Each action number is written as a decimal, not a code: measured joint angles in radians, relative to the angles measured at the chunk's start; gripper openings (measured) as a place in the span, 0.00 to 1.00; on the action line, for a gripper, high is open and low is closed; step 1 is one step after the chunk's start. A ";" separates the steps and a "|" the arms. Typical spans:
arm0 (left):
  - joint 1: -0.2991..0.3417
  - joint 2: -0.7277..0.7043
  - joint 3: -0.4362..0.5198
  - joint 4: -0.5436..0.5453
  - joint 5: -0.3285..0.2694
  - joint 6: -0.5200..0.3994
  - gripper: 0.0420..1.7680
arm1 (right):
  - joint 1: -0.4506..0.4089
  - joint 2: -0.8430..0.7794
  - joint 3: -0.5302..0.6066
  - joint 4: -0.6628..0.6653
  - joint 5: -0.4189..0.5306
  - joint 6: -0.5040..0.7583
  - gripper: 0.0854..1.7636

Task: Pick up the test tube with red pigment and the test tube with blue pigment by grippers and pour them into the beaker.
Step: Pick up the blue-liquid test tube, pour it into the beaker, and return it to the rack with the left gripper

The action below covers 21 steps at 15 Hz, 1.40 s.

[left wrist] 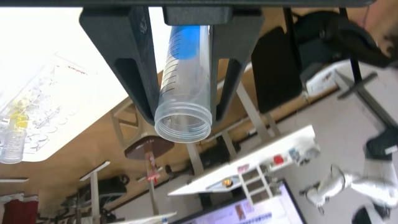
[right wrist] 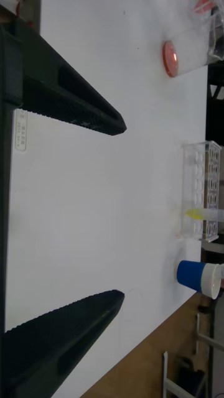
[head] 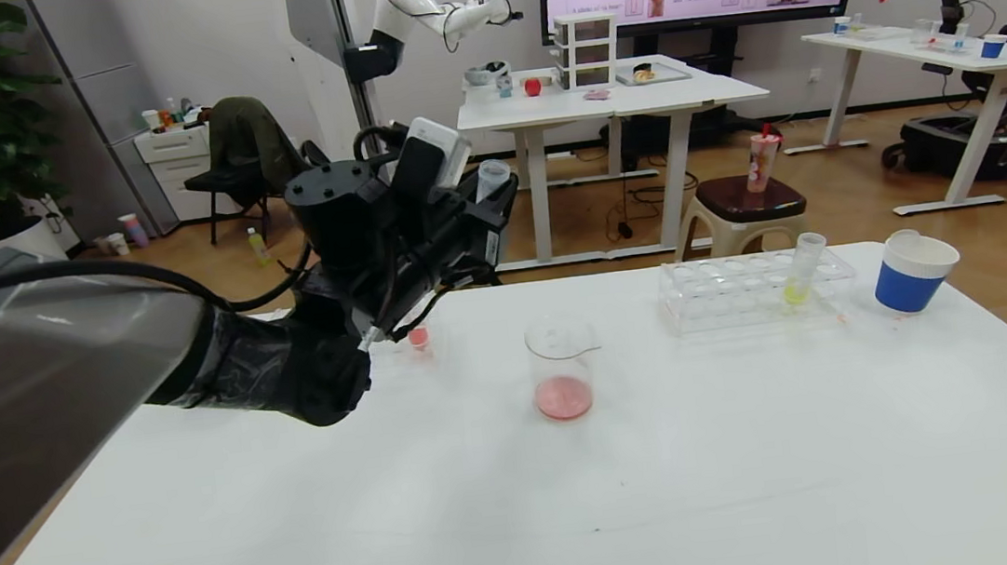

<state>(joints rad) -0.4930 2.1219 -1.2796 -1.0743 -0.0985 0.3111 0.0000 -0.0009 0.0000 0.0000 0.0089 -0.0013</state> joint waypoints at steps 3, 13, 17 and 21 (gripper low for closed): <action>-0.012 0.058 0.011 -0.133 -0.125 0.149 0.27 | 0.000 0.000 0.000 0.000 0.000 0.000 0.98; 0.076 0.241 -0.014 -0.335 -0.539 0.516 0.27 | 0.000 0.000 0.000 0.000 0.000 0.000 0.98; 0.087 0.287 -0.095 -0.332 -0.646 0.633 0.27 | 0.000 0.000 0.000 0.000 0.000 0.000 0.98; 0.091 0.324 -0.121 -0.330 -0.690 0.725 0.27 | 0.000 0.000 0.000 0.000 0.000 0.000 0.98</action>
<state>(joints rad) -0.4015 2.4462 -1.4004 -1.4038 -0.7883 1.0357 0.0000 -0.0009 0.0000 0.0000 0.0089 -0.0013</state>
